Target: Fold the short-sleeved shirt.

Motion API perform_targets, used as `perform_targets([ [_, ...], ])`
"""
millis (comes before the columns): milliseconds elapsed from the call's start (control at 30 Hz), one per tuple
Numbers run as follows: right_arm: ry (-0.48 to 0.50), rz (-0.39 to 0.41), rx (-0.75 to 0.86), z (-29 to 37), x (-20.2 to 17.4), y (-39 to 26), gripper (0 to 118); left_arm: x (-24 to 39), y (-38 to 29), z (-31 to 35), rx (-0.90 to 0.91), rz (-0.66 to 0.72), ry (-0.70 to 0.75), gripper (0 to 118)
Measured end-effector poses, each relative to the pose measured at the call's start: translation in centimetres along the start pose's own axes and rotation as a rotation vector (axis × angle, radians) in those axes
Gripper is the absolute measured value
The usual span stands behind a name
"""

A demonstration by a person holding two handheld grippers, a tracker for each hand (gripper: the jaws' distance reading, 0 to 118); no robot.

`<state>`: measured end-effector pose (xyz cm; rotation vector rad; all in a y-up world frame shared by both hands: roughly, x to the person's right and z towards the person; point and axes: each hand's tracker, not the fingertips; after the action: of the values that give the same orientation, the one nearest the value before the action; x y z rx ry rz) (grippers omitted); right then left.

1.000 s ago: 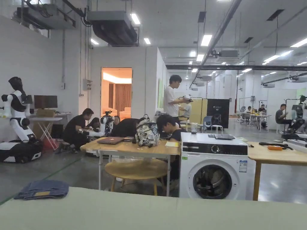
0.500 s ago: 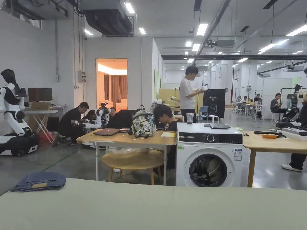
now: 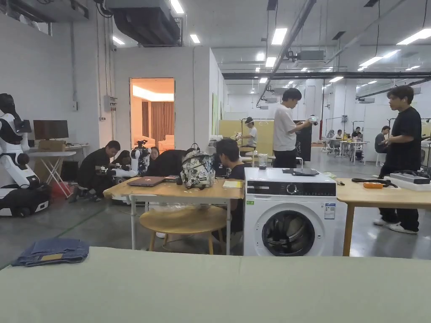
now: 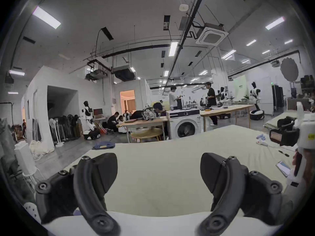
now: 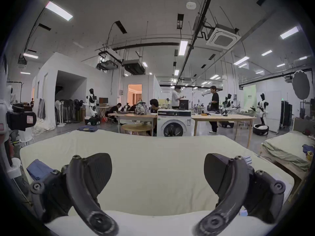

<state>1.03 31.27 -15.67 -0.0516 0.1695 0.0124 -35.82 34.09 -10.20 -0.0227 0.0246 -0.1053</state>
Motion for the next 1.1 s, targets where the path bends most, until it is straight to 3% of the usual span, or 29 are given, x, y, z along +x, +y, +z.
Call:
perform_targets([
  [433,0.020,-0.044,-0.040,-0.4,-0.2,0.6,110,-1.1,0.1,0.5,0.034,0.125,-0.036,100],
  [667,-0.115,0.000,-0.044,-0.6,-1.3,-0.4,110,-1.2,0.0,0.4,0.020,0.142,-0.040,100],
  [833,-0.045,-0.059,-0.081,-0.7,-0.5,0.0,110,-1.2,0.0,0.3,0.023,0.159,-0.045,100],
  [933,0.063,-0.126,-0.106,-0.6,0.4,0.2,110,-1.2,0.0,0.1,0.020,0.168,-0.051,100],
  [1100,0.021,-0.124,-0.097,-0.5,0.4,0.1,110,-1.0,0.0,0.0,0.010,0.171,-0.057,100],
])
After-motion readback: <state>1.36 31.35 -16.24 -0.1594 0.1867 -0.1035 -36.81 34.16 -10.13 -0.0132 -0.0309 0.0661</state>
